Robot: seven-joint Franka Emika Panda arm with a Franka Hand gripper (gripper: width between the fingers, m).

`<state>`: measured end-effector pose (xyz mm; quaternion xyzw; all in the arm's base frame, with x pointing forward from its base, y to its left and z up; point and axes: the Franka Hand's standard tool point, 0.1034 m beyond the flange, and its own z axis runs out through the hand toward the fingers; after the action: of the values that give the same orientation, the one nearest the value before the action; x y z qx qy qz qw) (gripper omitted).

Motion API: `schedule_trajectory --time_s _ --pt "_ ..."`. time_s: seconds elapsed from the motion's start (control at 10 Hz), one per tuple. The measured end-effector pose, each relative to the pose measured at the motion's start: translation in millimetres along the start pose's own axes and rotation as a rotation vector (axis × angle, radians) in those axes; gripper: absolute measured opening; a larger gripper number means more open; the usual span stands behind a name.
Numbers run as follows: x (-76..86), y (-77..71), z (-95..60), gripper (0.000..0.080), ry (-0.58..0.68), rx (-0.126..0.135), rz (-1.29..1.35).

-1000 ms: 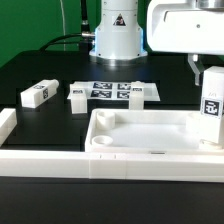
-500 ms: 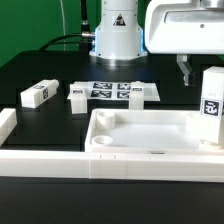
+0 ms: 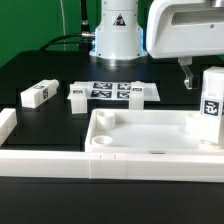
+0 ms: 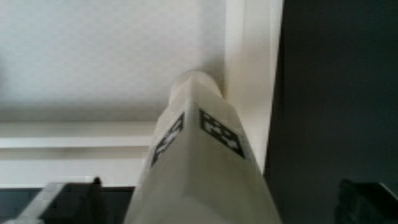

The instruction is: Assemble desk

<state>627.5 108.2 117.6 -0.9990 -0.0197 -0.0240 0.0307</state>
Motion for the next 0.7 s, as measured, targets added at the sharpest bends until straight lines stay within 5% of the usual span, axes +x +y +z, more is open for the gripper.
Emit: schedule_trajectory --time_s 0.7 --pt "1.7 3.6 -0.5 0.0649 0.003 -0.018 -0.586"
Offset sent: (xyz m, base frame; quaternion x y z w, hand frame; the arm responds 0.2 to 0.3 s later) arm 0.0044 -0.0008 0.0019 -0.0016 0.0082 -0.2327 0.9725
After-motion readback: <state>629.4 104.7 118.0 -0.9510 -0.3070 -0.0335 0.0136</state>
